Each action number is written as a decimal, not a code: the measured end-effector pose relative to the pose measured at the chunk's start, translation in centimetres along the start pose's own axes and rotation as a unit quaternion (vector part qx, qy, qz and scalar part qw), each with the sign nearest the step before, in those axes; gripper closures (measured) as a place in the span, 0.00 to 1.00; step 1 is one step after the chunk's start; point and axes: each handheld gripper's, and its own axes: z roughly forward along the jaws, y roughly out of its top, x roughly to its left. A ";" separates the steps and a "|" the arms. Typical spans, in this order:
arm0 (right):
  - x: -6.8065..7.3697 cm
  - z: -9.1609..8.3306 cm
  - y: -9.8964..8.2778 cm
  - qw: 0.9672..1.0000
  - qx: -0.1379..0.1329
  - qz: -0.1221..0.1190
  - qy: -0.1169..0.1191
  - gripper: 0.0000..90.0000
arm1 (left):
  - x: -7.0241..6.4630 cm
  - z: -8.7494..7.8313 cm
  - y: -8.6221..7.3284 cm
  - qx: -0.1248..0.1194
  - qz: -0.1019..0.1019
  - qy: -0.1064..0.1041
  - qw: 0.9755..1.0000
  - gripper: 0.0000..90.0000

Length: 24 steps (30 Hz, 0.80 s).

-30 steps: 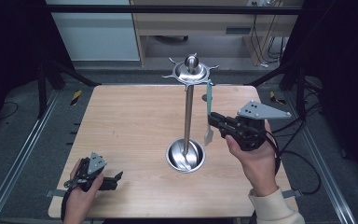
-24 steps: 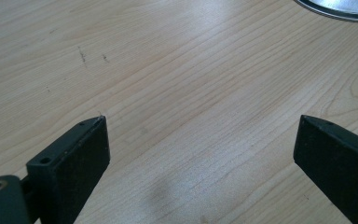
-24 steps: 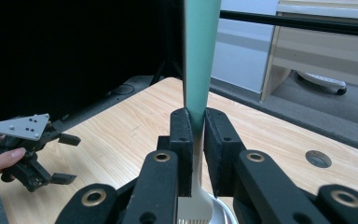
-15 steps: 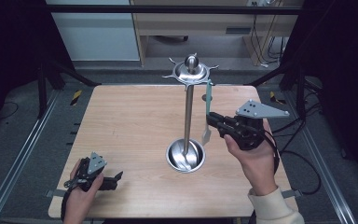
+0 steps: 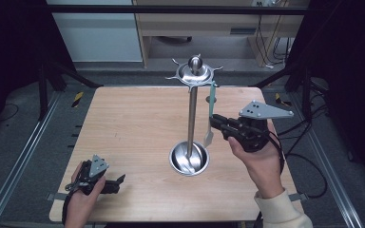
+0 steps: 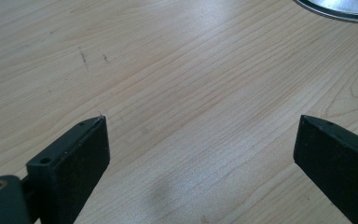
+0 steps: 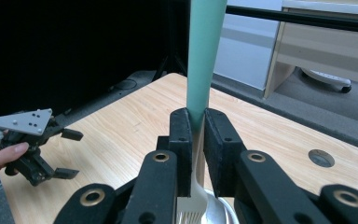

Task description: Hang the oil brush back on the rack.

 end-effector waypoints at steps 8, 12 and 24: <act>-0.1 -0.7 0.2 1.000 0.011 -0.009 -0.005 0.90 | 0.0 0.0 0.0 0.000 0.000 0.000 1.000 0.04; -0.4 -1.2 0.1 1.000 0.019 -0.014 -0.014 0.89 | 0.0 0.0 0.0 0.001 0.001 0.000 1.000 0.04; -2.4 -2.9 -0.8 0.997 0.039 -0.007 -0.065 0.56 | 0.0 0.0 0.0 0.002 0.001 0.000 1.000 0.04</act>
